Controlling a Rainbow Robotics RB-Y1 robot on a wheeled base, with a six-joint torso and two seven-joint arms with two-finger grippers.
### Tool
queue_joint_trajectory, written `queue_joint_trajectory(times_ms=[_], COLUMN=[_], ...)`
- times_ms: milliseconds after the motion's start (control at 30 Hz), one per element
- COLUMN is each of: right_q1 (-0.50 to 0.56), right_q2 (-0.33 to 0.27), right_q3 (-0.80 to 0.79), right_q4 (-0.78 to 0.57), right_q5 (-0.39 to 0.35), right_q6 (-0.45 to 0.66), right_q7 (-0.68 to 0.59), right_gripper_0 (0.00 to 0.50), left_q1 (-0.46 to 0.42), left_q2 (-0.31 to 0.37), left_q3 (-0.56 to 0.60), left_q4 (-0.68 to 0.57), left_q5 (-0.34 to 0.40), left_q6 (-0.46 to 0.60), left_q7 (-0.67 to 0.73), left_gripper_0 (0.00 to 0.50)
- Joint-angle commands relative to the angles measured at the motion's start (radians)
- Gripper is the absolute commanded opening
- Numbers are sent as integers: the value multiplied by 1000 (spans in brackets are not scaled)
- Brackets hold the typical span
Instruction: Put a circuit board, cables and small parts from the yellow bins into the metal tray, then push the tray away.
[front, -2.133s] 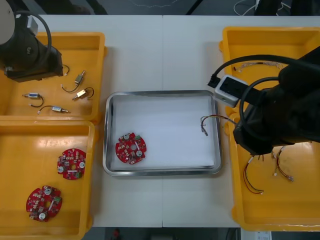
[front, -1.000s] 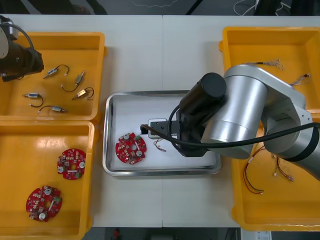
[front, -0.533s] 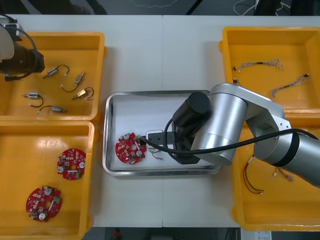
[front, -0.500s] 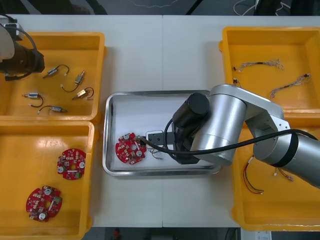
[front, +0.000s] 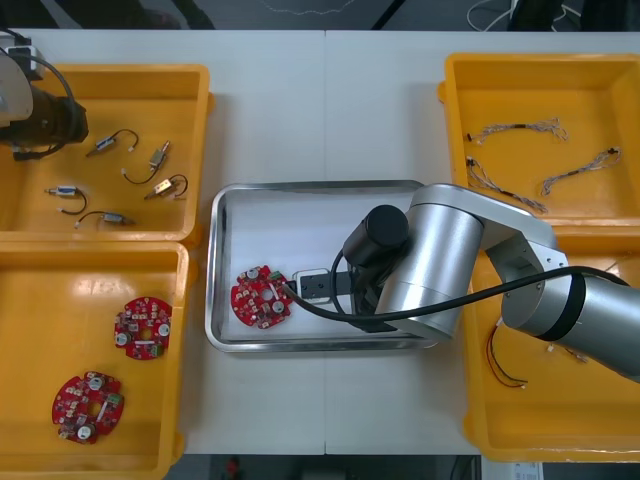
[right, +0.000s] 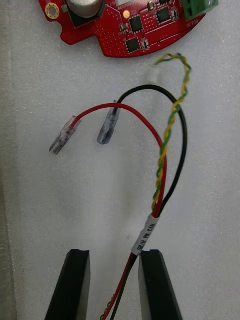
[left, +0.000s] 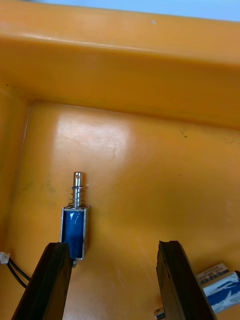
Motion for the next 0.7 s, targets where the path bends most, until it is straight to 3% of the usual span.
queue_joint_trajectory(times_ms=[33, 433, 700], right_q1=[-1, 6, 5], right_q2=[12, 22, 61], right_q3=[5, -54, -203], right_q4=[-17, -27, -82], right_q5=[32, 43, 7], right_q6=[0, 26, 210], right_q7=[30, 25, 16], right_gripper_0=[500, 500, 500], left_q1=[-63, -68, -68], left_q2=[60, 65, 65], left_q3=[-24, -27, -38], left_q4=[45, 86, 171], left_q5=[-3, 1, 30], left_q6=[-60, -108, -206], left_q7=[-102, -111, -113], left_gripper_0=[500, 500, 500])
